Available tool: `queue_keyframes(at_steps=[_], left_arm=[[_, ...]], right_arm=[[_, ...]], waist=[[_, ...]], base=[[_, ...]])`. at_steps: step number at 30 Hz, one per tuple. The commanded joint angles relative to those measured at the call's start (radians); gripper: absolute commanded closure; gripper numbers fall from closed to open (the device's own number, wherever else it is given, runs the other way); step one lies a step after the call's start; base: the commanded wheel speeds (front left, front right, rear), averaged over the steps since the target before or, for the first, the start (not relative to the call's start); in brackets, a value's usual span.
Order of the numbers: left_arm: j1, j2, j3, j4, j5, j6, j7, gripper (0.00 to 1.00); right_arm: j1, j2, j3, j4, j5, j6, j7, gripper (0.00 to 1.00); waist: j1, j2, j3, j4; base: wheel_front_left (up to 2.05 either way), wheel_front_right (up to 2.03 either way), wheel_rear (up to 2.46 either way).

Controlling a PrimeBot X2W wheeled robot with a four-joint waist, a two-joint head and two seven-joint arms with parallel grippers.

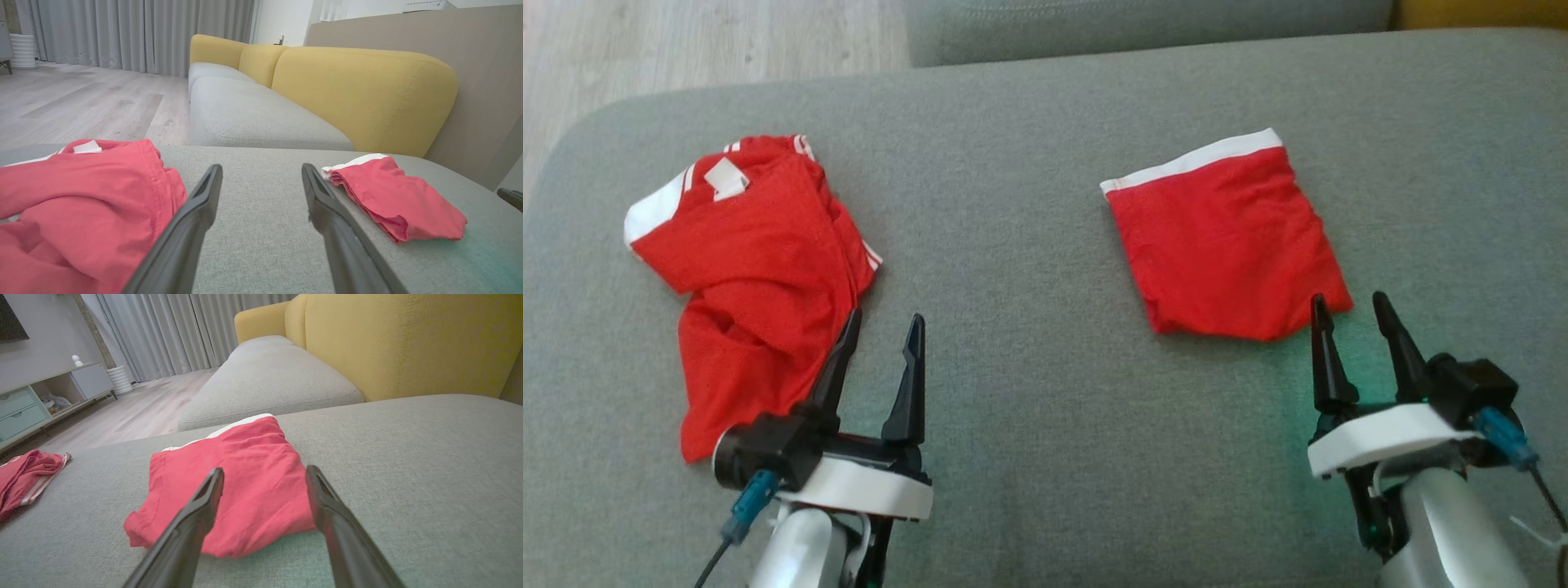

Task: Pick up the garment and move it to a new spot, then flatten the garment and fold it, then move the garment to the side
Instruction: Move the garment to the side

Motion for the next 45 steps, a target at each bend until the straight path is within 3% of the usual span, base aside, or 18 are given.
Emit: queue_keyframes(at_steps=[1, 10, 17, 22, 23, 24, 25, 36, 45], left_arm=[[-0.033, 0.002, 0.024, -0.034, 0.004, -0.006, -0.005, 0.00], [-0.075, 0.002, 0.000, -0.028, 0.000, -0.006, -0.005, 0.00], [-0.114, 0.002, -0.017, -0.020, -0.009, -0.006, -0.005, 0.00], [-0.124, 0.002, -0.020, -0.017, -0.012, -0.006, -0.005, 0.00], [-0.125, 0.002, -0.019, -0.016, -0.013, -0.006, -0.005, 0.00], [-0.126, 0.002, -0.017, -0.015, -0.014, -0.006, -0.005, 0.00], [-0.128, 0.002, -0.016, -0.014, -0.014, -0.006, -0.005, 0.00], [-0.117, 0.002, 0.012, -0.013, -0.004, -0.006, -0.005, 0.00], [-0.114, 0.004, 0.016, -0.025, 0.001, -0.006, -0.005, 0.00]], right_arm=[[-0.056, -0.001, 0.017, -0.035, -0.006, -0.002, 0.001, 0.00], [-0.239, -0.001, -0.129, 0.049, -0.071, -0.002, 0.156, 0.00], [-0.413, -0.001, -0.257, 0.239, -0.189, -0.002, 0.355, 0.00], [-0.465, -0.008, -0.274, 0.349, -0.293, -0.002, 0.452, 0.00], [-0.472, -0.010, -0.266, 0.368, -0.301, -0.002, 0.466, 0.11], [-0.479, -0.016, -0.256, 0.382, -0.307, -0.002, 0.474, 0.78], [-0.485, -0.024, -0.241, 0.393, -0.312, -0.002, 0.474, 1.00], [-0.519, -0.160, -0.084, 0.405, -0.252, -0.002, 0.440, 1.00], [-0.494, -0.453, -0.002, 0.380, -0.239, -0.002, 0.449, 1.00]], waist=[[0.0000, -0.0001, 0.012, 0.008], [0.0000, -0.0001, 0.103, 0.075], [0.0000, -0.0001, 0.172, 0.135], [0.0000, -0.0001, 0.186, 0.154], [0.0000, -0.0001, 0.187, 0.155], [0.0000, -0.0001, 0.187, 0.155], [0.0000, -0.0001, 0.186, 0.154], [0.0000, -0.0001, 0.141, 0.101], [0.0000, -0.0001, 0.148, 0.083]], base=[[0.00, 0.00, 0.00], [0.00, 0.00, 0.00], [0.00, 0.00, 0.00], [0.00, 0.00, 0.00], [0.00, 0.00, 0.00], [0.00, 0.00, 0.00], [0.00, 0.00, 0.00], [0.00, 0.00, 0.00], [0.00, 0.00, 0.00]])
